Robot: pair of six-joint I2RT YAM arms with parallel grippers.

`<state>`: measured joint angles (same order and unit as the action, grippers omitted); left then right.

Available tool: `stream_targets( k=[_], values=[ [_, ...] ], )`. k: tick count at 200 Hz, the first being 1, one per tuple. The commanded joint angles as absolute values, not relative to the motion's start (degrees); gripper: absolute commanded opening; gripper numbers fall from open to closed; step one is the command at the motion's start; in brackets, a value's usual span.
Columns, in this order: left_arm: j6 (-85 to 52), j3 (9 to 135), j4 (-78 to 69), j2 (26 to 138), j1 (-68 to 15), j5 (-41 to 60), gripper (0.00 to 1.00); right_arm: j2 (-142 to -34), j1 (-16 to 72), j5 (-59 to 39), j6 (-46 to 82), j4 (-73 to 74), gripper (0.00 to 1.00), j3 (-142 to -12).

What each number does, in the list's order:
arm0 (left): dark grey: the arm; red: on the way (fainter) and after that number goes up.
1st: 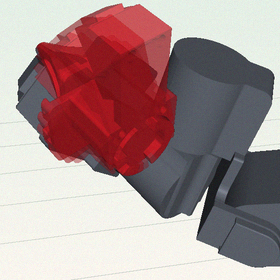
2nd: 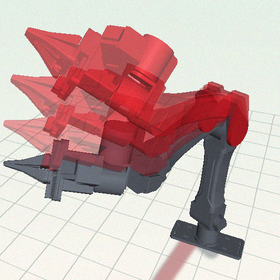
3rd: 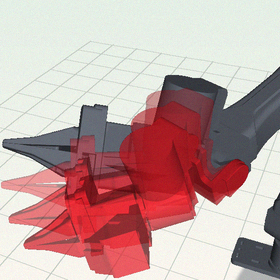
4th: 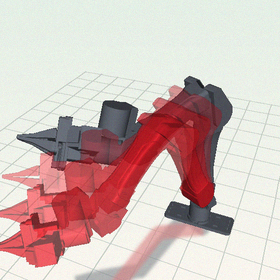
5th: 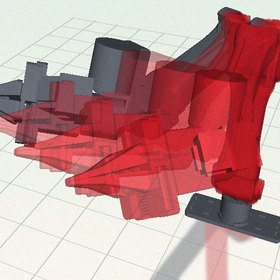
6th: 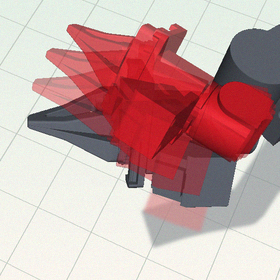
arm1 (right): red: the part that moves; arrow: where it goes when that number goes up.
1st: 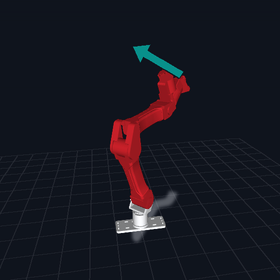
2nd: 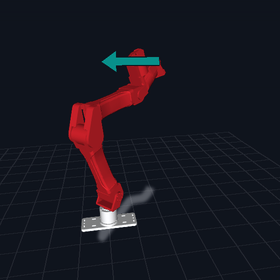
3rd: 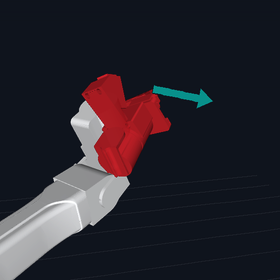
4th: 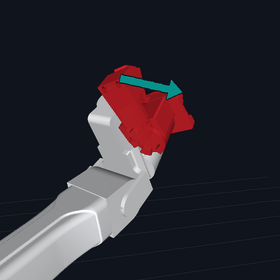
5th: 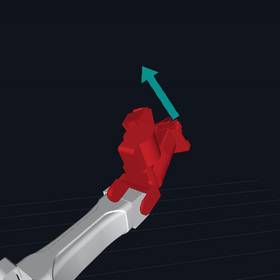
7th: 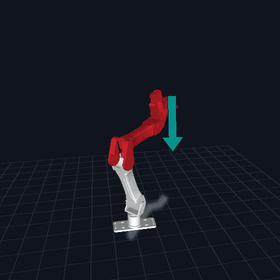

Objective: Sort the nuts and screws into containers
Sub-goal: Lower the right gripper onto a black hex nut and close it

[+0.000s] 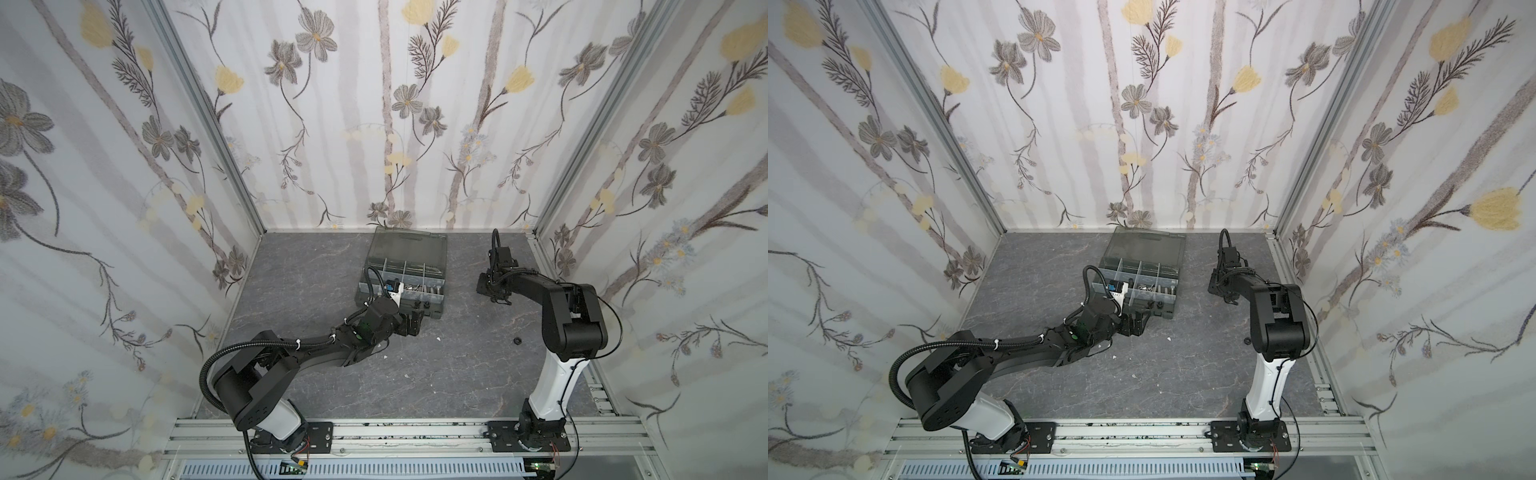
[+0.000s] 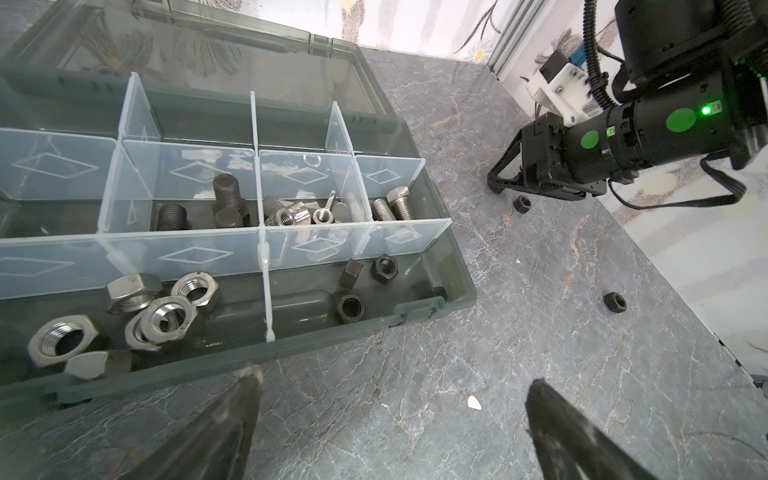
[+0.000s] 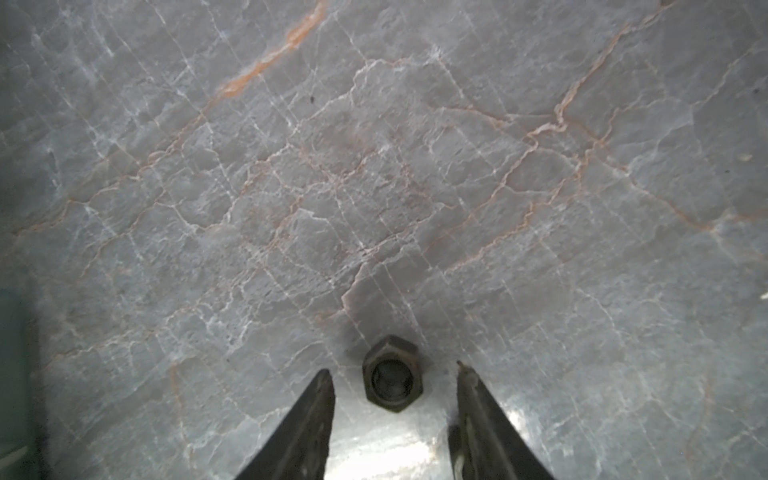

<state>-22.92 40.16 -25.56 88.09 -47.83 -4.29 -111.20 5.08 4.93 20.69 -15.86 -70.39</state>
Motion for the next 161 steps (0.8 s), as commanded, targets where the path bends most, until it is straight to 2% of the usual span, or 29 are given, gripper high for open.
stream_targets(
  k=[1, 71, 119, 144, 161],
  values=[
    [-23.3, 40.1, -27.3, 87.8, -47.8, -4.3, 1.0, -112.1, 5.1, 5.6, 20.1, -17.0, 0.48, -71.7],
    [-23.5, 39.6, -27.9, 87.7, -47.8, -4.0, 1.0, -113.9, 5.2, 6.4, 19.6, -17.6, 0.46, -71.9],
    [-23.1, 38.9, -27.8, 86.7, -47.8, -4.6, 1.0, -114.1, 5.4, 6.1, 19.6, -18.0, 0.31, -71.7],
    [-23.5, 38.4, -28.0, 86.1, -47.8, -4.5, 1.0, -113.5, 6.0, 6.0, 19.8, -18.2, 0.18, -71.4],
    [-23.7, 37.9, -28.0, 85.6, -47.8, -4.5, 1.0, -113.0, 6.3, 6.1, 19.8, -18.3, 0.17, -71.1]
  ],
)
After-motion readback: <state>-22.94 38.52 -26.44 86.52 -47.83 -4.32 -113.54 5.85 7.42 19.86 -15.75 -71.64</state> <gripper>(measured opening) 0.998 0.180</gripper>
